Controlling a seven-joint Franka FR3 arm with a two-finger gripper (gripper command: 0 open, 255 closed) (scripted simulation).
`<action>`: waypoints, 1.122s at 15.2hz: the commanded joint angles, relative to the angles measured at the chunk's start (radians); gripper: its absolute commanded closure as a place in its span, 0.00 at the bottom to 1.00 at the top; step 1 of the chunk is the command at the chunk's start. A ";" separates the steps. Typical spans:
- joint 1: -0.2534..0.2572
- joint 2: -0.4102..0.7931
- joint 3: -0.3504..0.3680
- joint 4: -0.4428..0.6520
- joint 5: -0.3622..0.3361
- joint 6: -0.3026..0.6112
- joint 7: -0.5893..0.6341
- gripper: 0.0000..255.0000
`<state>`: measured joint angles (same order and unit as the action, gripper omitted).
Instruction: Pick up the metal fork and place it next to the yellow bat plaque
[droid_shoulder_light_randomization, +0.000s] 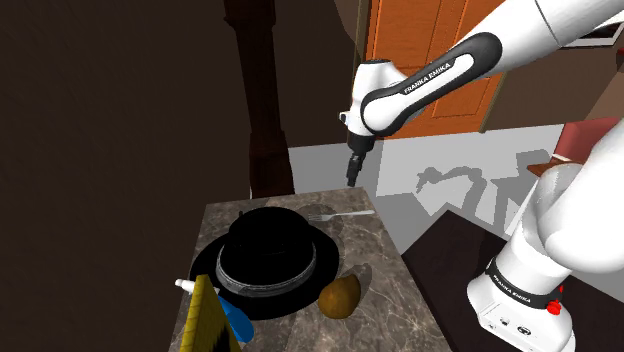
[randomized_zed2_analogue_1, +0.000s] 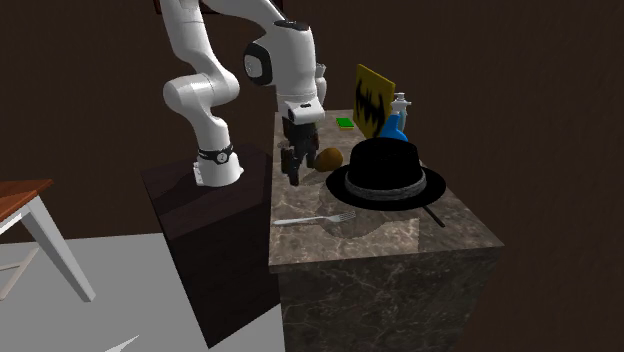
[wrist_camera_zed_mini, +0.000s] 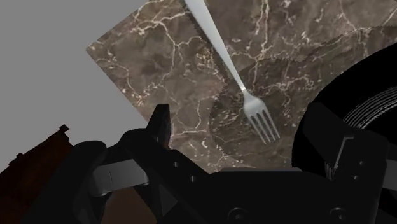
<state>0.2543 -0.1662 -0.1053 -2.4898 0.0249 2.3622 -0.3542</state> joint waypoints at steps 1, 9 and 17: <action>0.021 0.073 0.008 0.015 0.014 0.055 -0.046 0.00; 0.071 0.352 0.065 0.107 0.060 0.234 -0.220 0.00; 0.067 0.451 0.074 0.112 0.078 0.327 -0.233 0.00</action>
<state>0.3222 0.2742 -0.0321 -2.3776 0.1003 2.6784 -0.5857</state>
